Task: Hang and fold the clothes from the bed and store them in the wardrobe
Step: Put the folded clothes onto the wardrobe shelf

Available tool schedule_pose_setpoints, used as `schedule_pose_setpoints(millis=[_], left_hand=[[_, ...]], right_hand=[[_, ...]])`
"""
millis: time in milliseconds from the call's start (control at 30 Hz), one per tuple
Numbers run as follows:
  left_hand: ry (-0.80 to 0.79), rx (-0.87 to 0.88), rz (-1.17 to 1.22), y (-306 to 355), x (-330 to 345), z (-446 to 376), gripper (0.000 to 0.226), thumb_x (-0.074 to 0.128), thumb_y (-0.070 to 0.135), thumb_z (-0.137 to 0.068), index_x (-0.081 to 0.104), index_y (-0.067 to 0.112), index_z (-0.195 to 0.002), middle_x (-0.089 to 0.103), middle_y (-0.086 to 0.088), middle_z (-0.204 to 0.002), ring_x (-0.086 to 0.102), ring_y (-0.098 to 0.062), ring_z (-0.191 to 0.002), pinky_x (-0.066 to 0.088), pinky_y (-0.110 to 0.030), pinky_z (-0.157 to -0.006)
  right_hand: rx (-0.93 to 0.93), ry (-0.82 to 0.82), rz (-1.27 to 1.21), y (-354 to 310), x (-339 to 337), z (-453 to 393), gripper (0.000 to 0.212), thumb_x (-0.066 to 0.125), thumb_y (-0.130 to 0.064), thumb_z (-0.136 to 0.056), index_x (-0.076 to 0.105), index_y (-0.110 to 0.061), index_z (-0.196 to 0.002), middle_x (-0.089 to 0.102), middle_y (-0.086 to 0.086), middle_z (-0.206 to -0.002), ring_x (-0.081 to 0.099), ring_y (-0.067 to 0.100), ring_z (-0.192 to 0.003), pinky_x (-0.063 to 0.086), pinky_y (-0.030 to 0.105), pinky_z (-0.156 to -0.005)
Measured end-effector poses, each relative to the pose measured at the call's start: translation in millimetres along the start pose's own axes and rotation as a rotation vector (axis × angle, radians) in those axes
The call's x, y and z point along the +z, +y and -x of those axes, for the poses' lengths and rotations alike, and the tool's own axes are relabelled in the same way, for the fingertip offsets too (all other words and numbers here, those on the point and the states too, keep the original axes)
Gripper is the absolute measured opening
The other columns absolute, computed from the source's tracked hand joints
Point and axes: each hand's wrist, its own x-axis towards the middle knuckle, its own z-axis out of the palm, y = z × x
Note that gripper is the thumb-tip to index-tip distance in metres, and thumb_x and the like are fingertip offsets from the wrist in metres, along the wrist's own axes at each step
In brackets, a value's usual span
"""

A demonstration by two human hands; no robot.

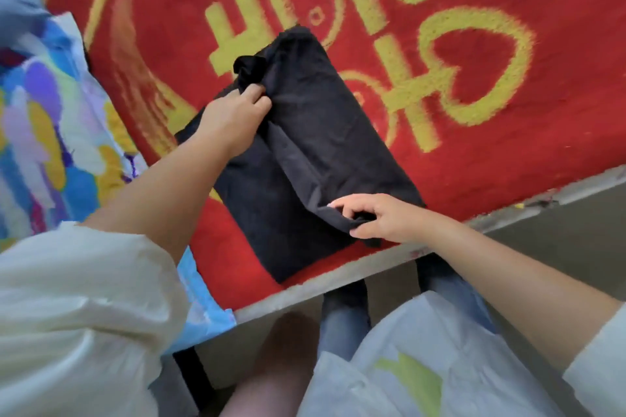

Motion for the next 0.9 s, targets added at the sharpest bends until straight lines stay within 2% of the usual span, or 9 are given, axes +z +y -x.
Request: schedule_pose_setpoints(millis=[100, 200, 300, 433, 500, 567, 667, 767, 900], left_hand=[[-0.027, -0.039, 0.061, -32.0, 38.8, 37.9, 0.036, 0.044, -0.002, -0.088, 0.042, 0.003, -0.123, 0.024, -0.008, -0.149, 0.043, -0.034, -0.113, 0.038, -0.04, -0.065], [-0.012, -0.045, 0.094, -65.3, 75.9, 63.4, 0.038, 0.045, -0.003, -0.088, 0.043, 0.003, -0.125, 0.019, -0.009, -0.152, 0.037, -0.035, -0.122, 0.04, -0.04, -0.069], [-0.067, -0.058, 0.055, -79.1, 114.2, 79.0, 0.045, 0.045, -0.001, -0.09, 0.039, 0.007, -0.134, 0.011, -0.012, -0.155, 0.028, -0.037, -0.131, 0.035, -0.045, -0.096], [-0.208, -0.25, 0.17, -67.1, 153.4, 108.2, 0.064, 0.046, 0.001, -0.089, 0.019, 0.016, -0.146, 0.001, -0.015, -0.155, 0.007, -0.034, -0.141, 0.023, -0.047, -0.108], [-0.073, -0.128, 0.208, -50.0, 170.2, 123.9, 0.062, 0.043, 0.001, -0.087, 0.024, 0.012, -0.145, 0.011, -0.021, -0.153, 0.016, -0.033, -0.141, 0.028, -0.045, -0.106], [0.227, 0.088, 0.207, -30.2, 192.1, 133.4, 0.053, 0.037, 0.003, -0.08, 0.045, 0.008, -0.133, 0.042, -0.026, -0.138, 0.042, -0.036, -0.128, 0.041, -0.044, -0.096], [0.395, 0.307, 0.191, 2.7, 217.9, 149.9, 0.045, 0.032, 0.006, -0.08, 0.043, 0.015, -0.123, 0.051, -0.016, -0.13, 0.042, -0.031, -0.121, 0.032, -0.045, -0.097], [0.383, 0.352, 0.276, 29.9, 227.2, 155.0, 0.047, 0.032, 0.004, -0.078, 0.042, 0.017, -0.122, 0.06, -0.014, -0.123, 0.053, -0.032, -0.118, 0.028, -0.041, -0.099], [0.295, 0.297, 0.367, 39.2, 234.6, 151.7, 0.053, 0.031, 0.002, -0.073, 0.044, 0.02, -0.121, 0.063, -0.014, -0.118, 0.059, -0.034, -0.11, 0.03, -0.042, -0.101]], right_hand=[[-0.05, 0.04, 0.188, -8.2, 69.7, -25.9, 0.033, 0.056, -0.001, -0.085, 0.039, -0.023, -0.067, 0.046, 0.005, -0.138, 0.043, 0.009, -0.122, 0.03, 0.005, -0.079], [-0.063, 0.156, 0.385, -11.4, 138.1, -48.5, 0.005, 0.05, -0.006, -0.089, 0.054, -0.009, -0.091, 0.039, 0.008, -0.144, 0.026, 0.012, -0.137, 0.024, 0.019, -0.098], [-0.017, 0.133, 0.514, -4.3, 180.9, -62.2, 0.031, 0.045, -0.011, -0.093, 0.051, -0.007, -0.123, 0.024, 0.003, -0.151, 0.016, 0.014, -0.141, 0.013, 0.02, -0.11], [-0.015, 0.03, 0.586, 0.4, 190.8, -58.0, 0.042, 0.045, -0.004, -0.085, 0.052, -0.009, -0.126, 0.03, 0.006, -0.149, 0.02, 0.018, -0.141, 0.013, 0.027, -0.112], [-0.028, 0.149, 0.582, -2.2, 175.4, -46.8, 0.035, 0.042, -0.005, -0.076, 0.063, -0.002, -0.104, 0.059, 0.015, -0.122, 0.051, 0.028, -0.118, 0.036, 0.029, -0.1], [-0.031, 0.324, 0.613, 2.8, 152.4, -32.6, 0.032, 0.037, -0.011, -0.065, 0.063, 0.002, -0.078, 0.067, 0.018, -0.087, 0.062, 0.031, -0.086, 0.042, 0.027, -0.081], [0.115, 0.611, 0.668, 16.8, 107.4, -17.7, 0.034, 0.041, -0.016, -0.07, 0.062, 0.007, -0.084, 0.064, 0.022, -0.091, 0.061, 0.037, -0.089, 0.034, 0.027, -0.084], [0.394, 0.804, 0.444, 23.1, 66.1, -14.1, 0.042, 0.056, -0.02, -0.085, 0.05, 0.001, -0.122, 0.055, 0.015, -0.117, 0.049, 0.033, -0.113, 0.033, 0.035, -0.097], [0.557, 0.78, -0.059, 30.6, 39.5, -31.5, 0.038, 0.06, -0.017, -0.088, 0.051, -0.004, -0.122, 0.057, -0.002, -0.09, 0.053, 0.017, -0.091, 0.046, 0.029, -0.084]])
